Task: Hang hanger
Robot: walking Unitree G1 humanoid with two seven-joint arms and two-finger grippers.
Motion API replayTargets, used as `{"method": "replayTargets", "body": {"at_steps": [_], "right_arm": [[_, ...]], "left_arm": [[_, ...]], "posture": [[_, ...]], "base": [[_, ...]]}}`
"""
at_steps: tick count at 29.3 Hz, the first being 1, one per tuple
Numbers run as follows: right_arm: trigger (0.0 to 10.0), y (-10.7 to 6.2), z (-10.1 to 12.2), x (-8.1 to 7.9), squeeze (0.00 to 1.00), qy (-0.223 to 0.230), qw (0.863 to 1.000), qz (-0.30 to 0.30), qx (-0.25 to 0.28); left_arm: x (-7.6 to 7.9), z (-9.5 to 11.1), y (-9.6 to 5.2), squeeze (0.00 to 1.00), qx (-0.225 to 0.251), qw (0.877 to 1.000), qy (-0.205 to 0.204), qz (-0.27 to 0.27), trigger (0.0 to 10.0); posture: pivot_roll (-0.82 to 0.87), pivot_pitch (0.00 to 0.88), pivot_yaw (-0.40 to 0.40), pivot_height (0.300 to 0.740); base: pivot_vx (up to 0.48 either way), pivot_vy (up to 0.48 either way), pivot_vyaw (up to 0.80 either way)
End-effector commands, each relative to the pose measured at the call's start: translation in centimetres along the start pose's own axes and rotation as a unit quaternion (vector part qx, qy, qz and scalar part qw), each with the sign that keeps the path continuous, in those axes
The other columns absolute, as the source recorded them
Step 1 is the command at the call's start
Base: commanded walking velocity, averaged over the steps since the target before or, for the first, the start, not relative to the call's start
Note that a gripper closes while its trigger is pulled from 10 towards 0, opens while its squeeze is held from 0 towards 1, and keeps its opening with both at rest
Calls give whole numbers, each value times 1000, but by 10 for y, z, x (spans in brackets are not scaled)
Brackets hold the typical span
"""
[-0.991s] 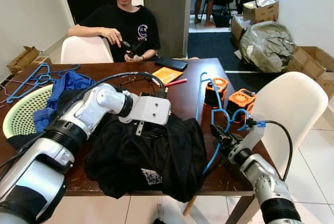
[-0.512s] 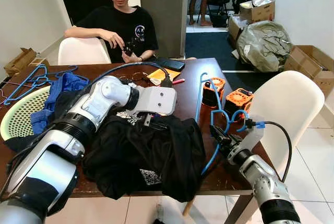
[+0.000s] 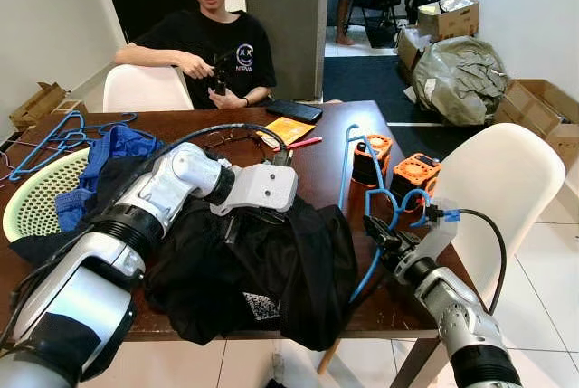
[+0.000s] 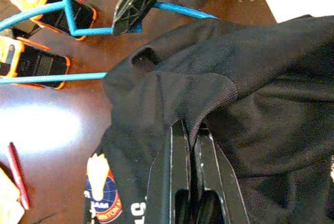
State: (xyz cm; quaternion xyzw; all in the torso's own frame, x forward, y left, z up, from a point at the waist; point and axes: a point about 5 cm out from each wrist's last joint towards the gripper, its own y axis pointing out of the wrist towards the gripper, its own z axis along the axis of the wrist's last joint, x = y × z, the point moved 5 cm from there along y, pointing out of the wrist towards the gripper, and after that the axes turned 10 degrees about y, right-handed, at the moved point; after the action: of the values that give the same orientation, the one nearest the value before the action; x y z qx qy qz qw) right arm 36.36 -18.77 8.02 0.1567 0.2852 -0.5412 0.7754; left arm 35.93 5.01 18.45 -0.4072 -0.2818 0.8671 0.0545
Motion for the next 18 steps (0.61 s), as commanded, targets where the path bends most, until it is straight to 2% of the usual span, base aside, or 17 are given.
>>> {"method": "replayTargets", "body": {"at_steps": [1,3,10,11,12,14,16,17,18], "right_arm": [[10000,-5,-13,7,0,-1,1000,-19,-24],[10000,-4,-13,7,0,-1,1000,-19,-24],[10000,-3,-13,7,0,0,1000,-19,-24],[10000,-3,-13,7,0,1,1000,-19,-24],[10000,-3,-13,7,0,1,1000,-19,-24],[10000,-3,-13,7,0,1,1000,-19,-24],[10000,-3,-13,7,0,3,1000,-19,-24],[10000,-3,-13,7,0,3,1000,-19,-24],[10000,-3,-13,7,0,3,1000,-19,-24]], "left_arm": [[1,-3,0,0,-3,1000,-7,2,0],[-9,-6,-8,0,-14,999,-5,34,0],[-21,-11,-22,0,-27,997,-8,72,0],[-31,-10,-32,0,-24,995,-10,99,0],[-48,-5,-47,0,-13,989,-13,144,0],[-48,-5,-47,0,-13,989,-13,144,0],[-93,17,-89,0,28,965,-9,261,0],[-108,26,-106,0,42,951,-5,305,0],[-108,26,-106,0,42,951,-5,305,0]], "posture": [[-60,0,56,740],[-60,0,56,740],[-55,0,53,740],[-55,0,53,740],[-52,0,50,740],[-52,0,50,740],[-50,0,48,740],[-50,0,48,740],[-50,0,48,740]], "base": [[0,0,0],[0,0,0],[0,0,0],[0,0,0],[0,0,0],[0,0,0],[0,0,0],[0,0,0],[0,0,0]]}}
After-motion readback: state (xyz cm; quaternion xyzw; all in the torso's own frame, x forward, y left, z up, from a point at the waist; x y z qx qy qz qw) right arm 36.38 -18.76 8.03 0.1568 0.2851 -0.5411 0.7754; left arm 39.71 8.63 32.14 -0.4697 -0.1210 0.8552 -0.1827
